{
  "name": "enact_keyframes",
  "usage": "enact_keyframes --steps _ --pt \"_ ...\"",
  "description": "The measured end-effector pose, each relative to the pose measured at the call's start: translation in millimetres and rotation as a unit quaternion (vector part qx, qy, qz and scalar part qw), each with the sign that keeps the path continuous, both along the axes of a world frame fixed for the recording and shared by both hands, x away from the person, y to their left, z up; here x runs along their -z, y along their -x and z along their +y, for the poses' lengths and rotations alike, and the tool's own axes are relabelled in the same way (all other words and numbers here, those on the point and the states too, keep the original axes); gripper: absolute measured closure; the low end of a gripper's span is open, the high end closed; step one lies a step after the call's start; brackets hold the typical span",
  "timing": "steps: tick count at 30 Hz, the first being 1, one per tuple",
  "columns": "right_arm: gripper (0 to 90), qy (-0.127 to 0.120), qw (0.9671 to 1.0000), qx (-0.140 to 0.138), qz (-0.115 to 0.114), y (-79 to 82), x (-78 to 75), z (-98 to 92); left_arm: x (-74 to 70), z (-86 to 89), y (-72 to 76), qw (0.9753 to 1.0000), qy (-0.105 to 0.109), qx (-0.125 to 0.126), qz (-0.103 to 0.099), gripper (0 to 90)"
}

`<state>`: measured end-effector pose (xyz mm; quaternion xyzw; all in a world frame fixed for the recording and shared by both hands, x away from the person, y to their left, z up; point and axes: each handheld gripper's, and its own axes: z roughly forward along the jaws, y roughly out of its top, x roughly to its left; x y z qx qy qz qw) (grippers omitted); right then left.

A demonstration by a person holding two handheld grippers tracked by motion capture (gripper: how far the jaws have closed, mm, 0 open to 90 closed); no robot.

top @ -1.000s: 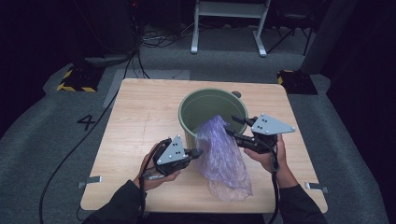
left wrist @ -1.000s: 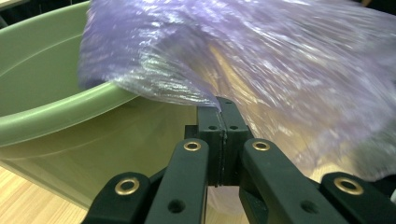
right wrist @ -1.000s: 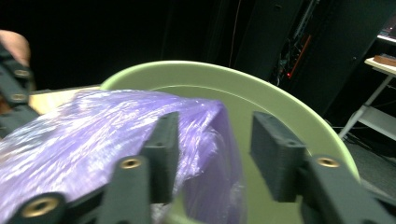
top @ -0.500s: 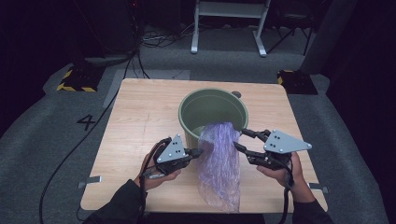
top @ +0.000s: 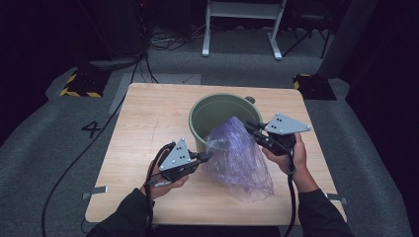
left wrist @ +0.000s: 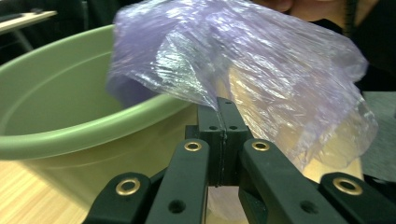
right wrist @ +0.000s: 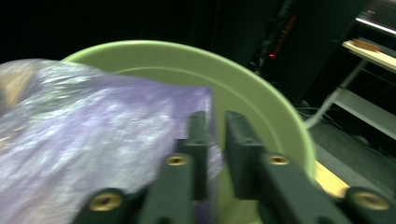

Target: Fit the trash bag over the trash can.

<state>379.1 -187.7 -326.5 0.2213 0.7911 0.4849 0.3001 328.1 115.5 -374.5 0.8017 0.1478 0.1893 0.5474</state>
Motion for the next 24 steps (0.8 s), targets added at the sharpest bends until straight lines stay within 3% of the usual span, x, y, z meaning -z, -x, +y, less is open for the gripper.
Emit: enact_keyframes --steps 1,2,3,7,13,17,18,19,20,24 --pt "63.5 -0.029 0.9995 -0.009 0.002 1.3 -1.8 -7.9 0.7 0.6 -1.1 1.0 0.0 -0.003 0.002 90.0" --pt "63.5 -0.029 0.9995 -0.009 0.002 1.3 -1.8 -7.9 1.1 0.9 -1.2 1.0 -0.001 -0.004 0.003 90.0" --pt "56.8 -0.038 0.999 -0.022 0.001 6.5 -2.8 -15.2 1.5 1.4 -0.8 1.0 -0.006 -0.005 0.003 90.0" --pt "47.3 -0.044 0.998 -0.045 -0.006 21.2 -1.4 -27.4 1.3 2.2 -0.6 0.9999 -0.007 -0.006 0.005 90.0" --pt "30.8 -0.043 0.9978 -0.051 -0.004 46.9 1.4 -44.4 3.9 0.7 -1.0 0.9999 -0.009 -0.008 0.011 90.0" --pt "27.7 -0.042 0.9967 -0.068 -0.009 67.0 -0.5 -49.6 4.7 -0.1 -2.9 0.9998 -0.008 -0.014 0.012 90.0" --pt "25.8 -0.039 0.996 -0.081 -0.005 79.4 1.4 -48.9 4.9 0.3 -3.5 0.9998 -0.009 -0.015 0.012 90.0" --pt "25.8 -0.039 0.996 -0.081 -0.005 79.4 1.4 -48.9 5.1 0.3 -3.7 0.9998 -0.009 -0.016 0.012 90.0" --pt "24.7 -0.035 0.9952 -0.092 -0.004 90.2 5.2 -46.7 5.2 0.3 -3.7 0.9997 -0.01 -0.017 0.012 90.0" --pt "22.7 -0.023 0.9936 -0.111 -0.003 107.2 12.8 -39.8 5.3 -0.5 -2.9 0.9997 -0.01 -0.016 0.013 90.0"
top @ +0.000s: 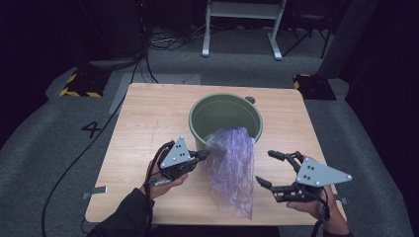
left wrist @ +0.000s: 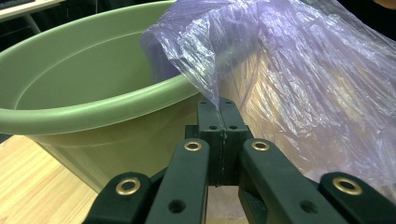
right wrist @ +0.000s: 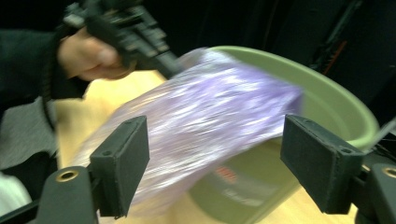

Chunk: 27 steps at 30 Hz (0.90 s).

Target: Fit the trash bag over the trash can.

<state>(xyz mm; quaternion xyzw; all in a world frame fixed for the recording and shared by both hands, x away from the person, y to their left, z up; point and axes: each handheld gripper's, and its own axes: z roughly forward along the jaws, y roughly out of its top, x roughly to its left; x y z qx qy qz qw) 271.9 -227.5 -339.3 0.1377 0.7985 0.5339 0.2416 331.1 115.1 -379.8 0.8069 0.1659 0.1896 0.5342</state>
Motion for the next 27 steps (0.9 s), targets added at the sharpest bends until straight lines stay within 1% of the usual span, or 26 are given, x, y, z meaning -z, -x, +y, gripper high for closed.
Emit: enact_keyframes --steps 2,4,5,6,7,9,10,11,12,13,14,16,17,18,19,22,23,24,25,26,27 --pt "22.5 0.009 1.0 -0.004 0.0 7.9 5.2 5.6 -0.4 -0.4 0.6 1.0 0.001 0.001 0.002 90.0" --pt "24.3 0.009 0.9999 -0.005 0.007 11.1 10.2 10.3 -0.6 -1.0 0.7 1.0 -0.001 0.003 -0.001 90.0" --pt "29.3 0.012 0.9999 -0.003 0.012 9.0 14.9 13.3 -0.7 -1.1 0.6 1.0 0.001 0.003 -0.001 90.0" --pt "29.3 0.012 0.9999 -0.003 0.012 9.0 14.9 13.3 -0.7 -1.4 0.5 1.0 0.002 0.003 0.001 90.0" --pt "33.2 0.01 0.9997 -0.006 0.02 6.4 17.8 14.5 -0.9 -1.4 0.2 1.0 0.003 0.004 0.0 90.0" --pt "47.2 0.011 0.9996 -0.005 0.025 0.8 23.6 16.9 -1.6 -1.0 0.0 1.0 0.004 0.005 -0.001 90.0" --pt "52.1 0.014 0.9994 -0.005 0.03 -1.9 26.0 18.3 -1.8 -1.0 -0.1 1.0 0.005 0.006 0.0 90.0" --pt "67.7 0.014 0.9995 0.007 0.026 -6.5 29.9 20.3 -2.0 -0.8 -0.2 1.0 0.006 0.006 0.0 90.0" --pt "67.7 0.014 0.9995 0.007 0.026 -6.5 29.9 20.3 -2.2 -0.5 -0.4 1.0 0.007 0.006 0.0 90.0" --pt "72.9 0.014 0.9996 0.018 0.017 -8.9 31.1 21.2 -2.2 -0.4 -0.9 0.9999 0.008 0.006 0.0 90.0" --pt "77.0 0.011 0.9996 0.02 0.013 -10.1 31.3 21.3 -2.2 -0.3 -1.4 0.9999 0.008 0.007 0.001 90.0" --pt "86.4 -0.002 0.9998 0.018 0.008 -12.3 30.2 20.5 -2.1 -0.3 -2.5 1.0 0.006 0.006 0.001 90.0" --pt "89.8 -0.005 0.9998 0.02 0.005 -13.9 29.1 20.2 -2.0 -0.3 -3.1 1.0 0.008 0.005 0.002 90.0" --pt "90.0 -0.01 0.9998 0.019 -0.001 -17.5 26.5 19.7 -2.1 -0.1 -3.7 1.0 0.008 0.006 0.002 90.0" --pt "90.0 -0.01 0.9998 0.019 -0.001 -17.5 26.5 19.7 -2.1 0.0 -4.0 0.9999 0.008 0.006 0.002 90.0" --pt "90.0 -0.007 0.9995 0.032 0.001 -26.9 23.8 20.8 -2.5 0.1 -3.8 0.9999 0.009 0.006 0.002 90.0" --pt "90.0 -0.007 0.9995 0.032 0.001 -26.9 23.8 20.8 -2.7 0.4 -3.6 0.9999 0.008 0.006 0.002 90.0" --pt "84.5 -0.013 0.9994 0.031 0.004 -27.2 23.5 20.8 -2.8 0.7 -3.3 0.9999 0.008 0.006 0.001 90.0" --pt "70.1 -0.023 0.9993 0.029 0.006 -26.8 23.3 20.9 -2.7 0.8 -3.0 0.9999 0.008 0.008 0.002 90.0" --pt "55.2 -0.026 0.9993 0.026 0.01 -26.0 23.1 21.8 -2.9 0.9 -2.7 0.9999 0.007 0.01 0.002 90.0" --pt "47.1 -0.025 0.9992 0.027 0.016 -25.3 23.2 23.4 -3.0 0.8 -2.4 0.9999 0.006 0.011 0.002 90.0"
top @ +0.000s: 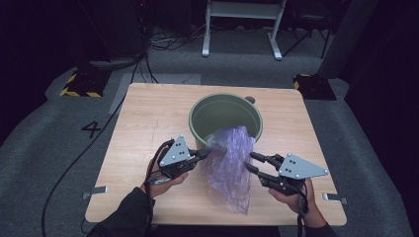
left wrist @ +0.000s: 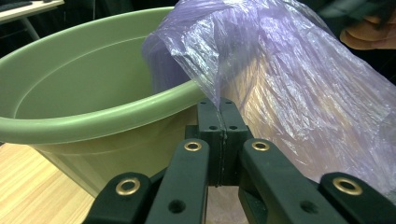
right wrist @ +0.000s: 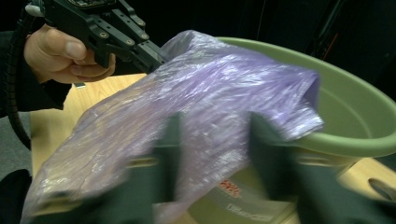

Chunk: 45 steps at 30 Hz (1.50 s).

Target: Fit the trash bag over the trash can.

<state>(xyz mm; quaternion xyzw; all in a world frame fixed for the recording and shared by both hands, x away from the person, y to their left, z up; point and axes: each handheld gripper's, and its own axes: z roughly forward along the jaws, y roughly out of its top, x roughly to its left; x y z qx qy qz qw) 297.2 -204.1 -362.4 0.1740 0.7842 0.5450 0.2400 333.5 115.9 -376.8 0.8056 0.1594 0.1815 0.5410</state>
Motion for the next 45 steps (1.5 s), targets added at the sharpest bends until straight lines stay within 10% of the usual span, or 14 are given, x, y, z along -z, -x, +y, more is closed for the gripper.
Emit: enact_keyframes --steps 10,20,29,45 --pt "23.6 -0.001 0.9997 -0.021 0.011 10.2 3.3 12.3 -1.1 -4.8 6.0 0.9999 -0.005 0.017 -0.001 90.0" --pt "87.6 0.085 0.991 0.072 -0.074 7.4 9.6 22.1 -6.3 -3.2 8.8 0.9997 -0.001 0.021 -0.008 90.0" --pt "90.0 0.048 0.9922 0.073 -0.089 -12.4 -19.0 15.6 -14.4 3.2 4.2 0.9998 0.014 0.005 -0.016 88.1" --pt "90.0 0.037 0.9949 0.093 -0.013 -84.3 -32.3 18.1 -15.5 11.7 7.8 0.9986 0.051 0.01 0.003 26.8"
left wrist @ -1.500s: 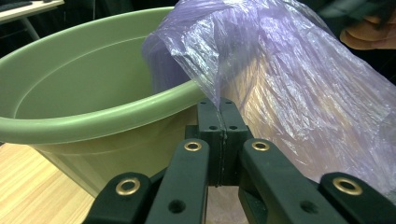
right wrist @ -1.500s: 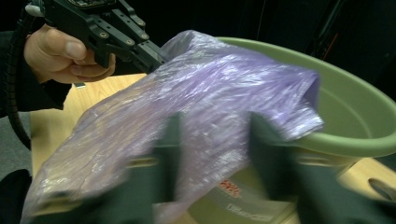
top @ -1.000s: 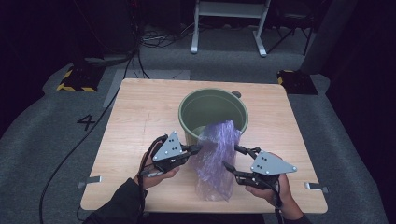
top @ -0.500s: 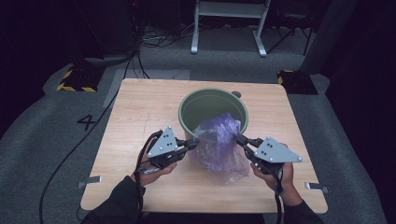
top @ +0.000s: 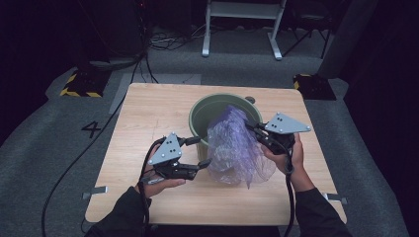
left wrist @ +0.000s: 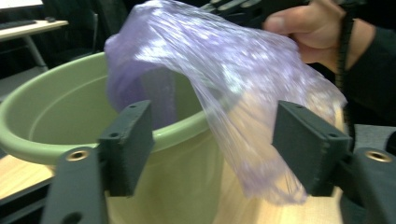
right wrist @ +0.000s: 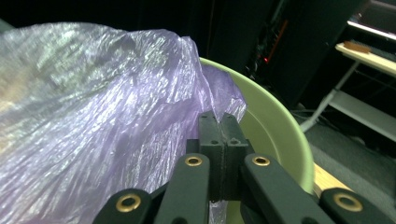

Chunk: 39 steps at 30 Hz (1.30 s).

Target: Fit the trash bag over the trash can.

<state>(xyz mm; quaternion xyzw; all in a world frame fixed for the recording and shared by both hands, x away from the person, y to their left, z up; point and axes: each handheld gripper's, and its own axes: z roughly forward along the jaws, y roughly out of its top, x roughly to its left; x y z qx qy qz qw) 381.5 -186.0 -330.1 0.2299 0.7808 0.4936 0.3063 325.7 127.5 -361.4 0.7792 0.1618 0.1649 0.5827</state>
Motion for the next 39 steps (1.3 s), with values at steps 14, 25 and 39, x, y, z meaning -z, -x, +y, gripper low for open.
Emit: enact_keyframes --steps 14,25,39 --pt "90.0 -0.021 0.9992 0.019 0.027 -9.5 6.5 -11.8 18.2 -22.6 -0.2 0.9986 -0.042 0.016 0.026 35.5" --pt "73.9 -0.007 0.9995 -0.021 0.022 5.3 5.1 -13.5 12.8 -12.7 4.8 0.9993 -0.029 0.003 -0.024 89.3" --pt "30.4 -0.018 0.9976 -0.066 -0.006 47.8 -20.3 -31.9 8.4 -11.9 4.6 0.999 -0.037 0.006 -0.023 89.6"
